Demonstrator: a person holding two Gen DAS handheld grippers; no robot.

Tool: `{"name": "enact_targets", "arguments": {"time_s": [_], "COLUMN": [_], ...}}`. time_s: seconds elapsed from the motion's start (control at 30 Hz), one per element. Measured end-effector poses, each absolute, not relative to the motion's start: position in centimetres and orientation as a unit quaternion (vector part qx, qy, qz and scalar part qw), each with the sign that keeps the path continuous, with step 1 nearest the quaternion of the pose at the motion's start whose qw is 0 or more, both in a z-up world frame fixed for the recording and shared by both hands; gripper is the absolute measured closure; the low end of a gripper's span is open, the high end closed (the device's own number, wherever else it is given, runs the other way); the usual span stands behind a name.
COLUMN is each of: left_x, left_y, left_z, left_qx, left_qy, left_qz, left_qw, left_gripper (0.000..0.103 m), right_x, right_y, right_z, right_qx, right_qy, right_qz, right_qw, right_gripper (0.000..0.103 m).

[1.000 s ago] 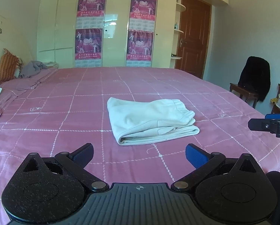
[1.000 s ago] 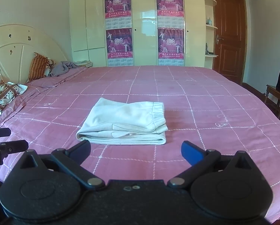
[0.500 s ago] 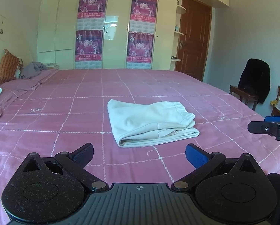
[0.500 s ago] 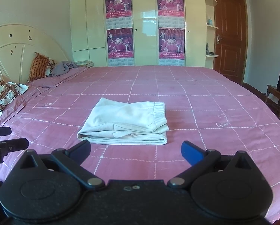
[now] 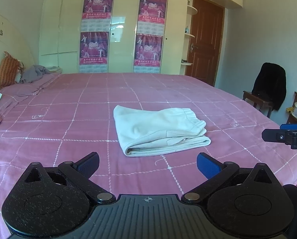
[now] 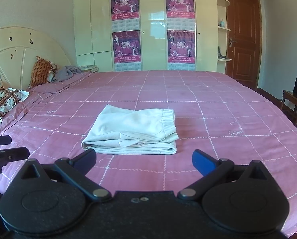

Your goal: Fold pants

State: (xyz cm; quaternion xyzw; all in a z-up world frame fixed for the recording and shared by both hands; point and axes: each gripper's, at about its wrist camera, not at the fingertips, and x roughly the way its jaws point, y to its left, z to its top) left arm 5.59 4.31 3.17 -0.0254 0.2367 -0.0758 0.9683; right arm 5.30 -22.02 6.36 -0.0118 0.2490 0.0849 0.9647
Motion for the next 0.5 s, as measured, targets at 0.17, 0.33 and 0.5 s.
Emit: {"name": "enact_targets", "arguments": {"time_s": [0.17, 0.33, 0.5], "left_x": [5.66, 5.49, 5.28], "left_y": [4.4, 4.27, 4.04], "left_z": [3.19, 3.16, 3.21], "left_qx": [-0.028, -0.024, -0.024], "left_qy": [0.239, 0.231, 0.226], "left_qz": [-0.08, -0.084, -0.078], "left_qw": [0.967, 0.969, 0.971], "left_gripper": [0.0, 0.0, 0.0], "right_x": [5.34, 5.26, 5.24], "right_y": [-22.17, -22.17, -22.26], "right_z": [6.42, 6.38, 6.28], "right_qx": [-0.012, -0.013, -0.014], "right_qy": [0.251, 0.248, 0.248], "right_qz": [0.083, 0.08, 0.077], "right_qw": [0.964, 0.965, 0.966], "right_gripper": [0.0, 0.0, 0.0]}}
